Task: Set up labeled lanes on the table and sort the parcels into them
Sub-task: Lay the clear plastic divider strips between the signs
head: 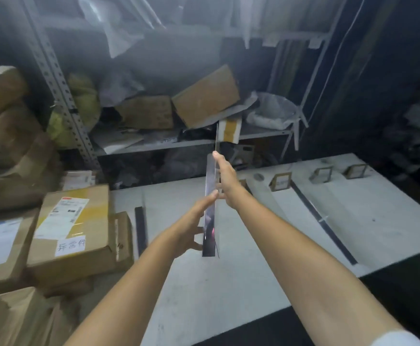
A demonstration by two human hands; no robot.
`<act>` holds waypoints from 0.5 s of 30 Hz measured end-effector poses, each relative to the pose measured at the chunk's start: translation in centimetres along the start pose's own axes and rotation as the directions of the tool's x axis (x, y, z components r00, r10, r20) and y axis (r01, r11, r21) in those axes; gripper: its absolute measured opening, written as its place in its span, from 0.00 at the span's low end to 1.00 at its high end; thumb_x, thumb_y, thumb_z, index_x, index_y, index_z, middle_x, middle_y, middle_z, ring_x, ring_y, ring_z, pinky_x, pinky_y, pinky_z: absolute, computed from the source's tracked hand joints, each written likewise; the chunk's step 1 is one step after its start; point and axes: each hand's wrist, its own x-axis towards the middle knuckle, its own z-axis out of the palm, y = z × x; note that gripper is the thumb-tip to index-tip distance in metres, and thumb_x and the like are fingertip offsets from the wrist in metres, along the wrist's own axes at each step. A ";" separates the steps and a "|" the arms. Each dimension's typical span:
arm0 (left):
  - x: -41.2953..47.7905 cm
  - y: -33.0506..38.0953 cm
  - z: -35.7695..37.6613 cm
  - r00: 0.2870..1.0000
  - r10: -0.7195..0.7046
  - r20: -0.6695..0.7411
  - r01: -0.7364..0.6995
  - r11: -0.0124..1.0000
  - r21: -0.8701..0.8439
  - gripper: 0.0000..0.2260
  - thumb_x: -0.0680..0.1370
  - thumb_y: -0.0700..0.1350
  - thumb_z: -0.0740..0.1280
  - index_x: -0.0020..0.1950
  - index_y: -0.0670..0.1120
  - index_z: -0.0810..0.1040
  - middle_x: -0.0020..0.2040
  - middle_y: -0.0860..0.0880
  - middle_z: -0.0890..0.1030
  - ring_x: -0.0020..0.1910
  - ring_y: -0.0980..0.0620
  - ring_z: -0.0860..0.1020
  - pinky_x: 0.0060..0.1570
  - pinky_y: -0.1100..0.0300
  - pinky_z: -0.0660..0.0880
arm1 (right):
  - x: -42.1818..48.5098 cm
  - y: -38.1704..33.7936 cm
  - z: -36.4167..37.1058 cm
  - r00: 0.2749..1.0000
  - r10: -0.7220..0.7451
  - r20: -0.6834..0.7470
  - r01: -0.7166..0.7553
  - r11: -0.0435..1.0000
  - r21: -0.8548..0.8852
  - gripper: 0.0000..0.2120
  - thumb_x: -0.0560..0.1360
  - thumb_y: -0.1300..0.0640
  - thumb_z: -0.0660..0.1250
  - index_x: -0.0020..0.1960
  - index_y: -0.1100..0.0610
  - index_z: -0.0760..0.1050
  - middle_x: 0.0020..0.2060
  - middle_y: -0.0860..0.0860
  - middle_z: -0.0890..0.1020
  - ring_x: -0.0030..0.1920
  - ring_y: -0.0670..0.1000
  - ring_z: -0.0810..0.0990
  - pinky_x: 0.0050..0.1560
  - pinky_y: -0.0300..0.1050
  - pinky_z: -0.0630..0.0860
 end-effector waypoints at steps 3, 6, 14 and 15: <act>2.0 1.1 6.1 0.990 0.030 0.139 -0.039 0.998 0.057 0.43 0.59 0.80 0.68 0.73 0.68 0.66 0.78 0.55 0.62 0.73 0.41 0.67 0.64 0.33 0.71 | -0.4 -0.1 -7.5 0.997 -0.017 -0.073 0.019 0.999 0.026 0.32 0.76 0.32 0.62 0.75 0.46 0.68 0.71 0.47 0.70 0.67 0.51 0.70 0.66 0.54 0.68; 4.1 2.0 12.2 0.980 0.033 0.196 -0.056 0.992 0.114 0.46 0.61 0.78 0.69 0.75 0.65 0.62 0.79 0.53 0.60 0.73 0.40 0.66 0.64 0.35 0.73 | -0.8 0.2 -15.1 0.993 -0.004 -0.114 0.008 0.999 0.039 0.32 0.78 0.34 0.59 0.77 0.48 0.65 0.74 0.50 0.68 0.64 0.49 0.69 0.61 0.48 0.65; 10.8 3.8 31.3 0.978 0.044 0.204 -0.080 0.981 0.177 0.46 0.62 0.76 0.68 0.76 0.61 0.61 0.80 0.51 0.58 0.75 0.37 0.62 0.67 0.35 0.70 | -0.6 1.5 -35.1 0.983 0.046 -0.176 -0.041 0.999 0.033 0.35 0.76 0.30 0.59 0.78 0.44 0.62 0.78 0.51 0.62 0.76 0.58 0.63 0.70 0.59 0.63; 11.6 4.0 33.2 0.980 0.046 0.196 -0.079 0.983 0.165 0.45 0.62 0.76 0.68 0.76 0.60 0.62 0.80 0.50 0.59 0.75 0.37 0.63 0.67 0.35 0.69 | -0.5 1.5 -37.0 0.984 0.051 -0.171 -0.047 0.999 0.027 0.35 0.76 0.30 0.59 0.78 0.45 0.62 0.78 0.52 0.62 0.76 0.58 0.63 0.70 0.59 0.63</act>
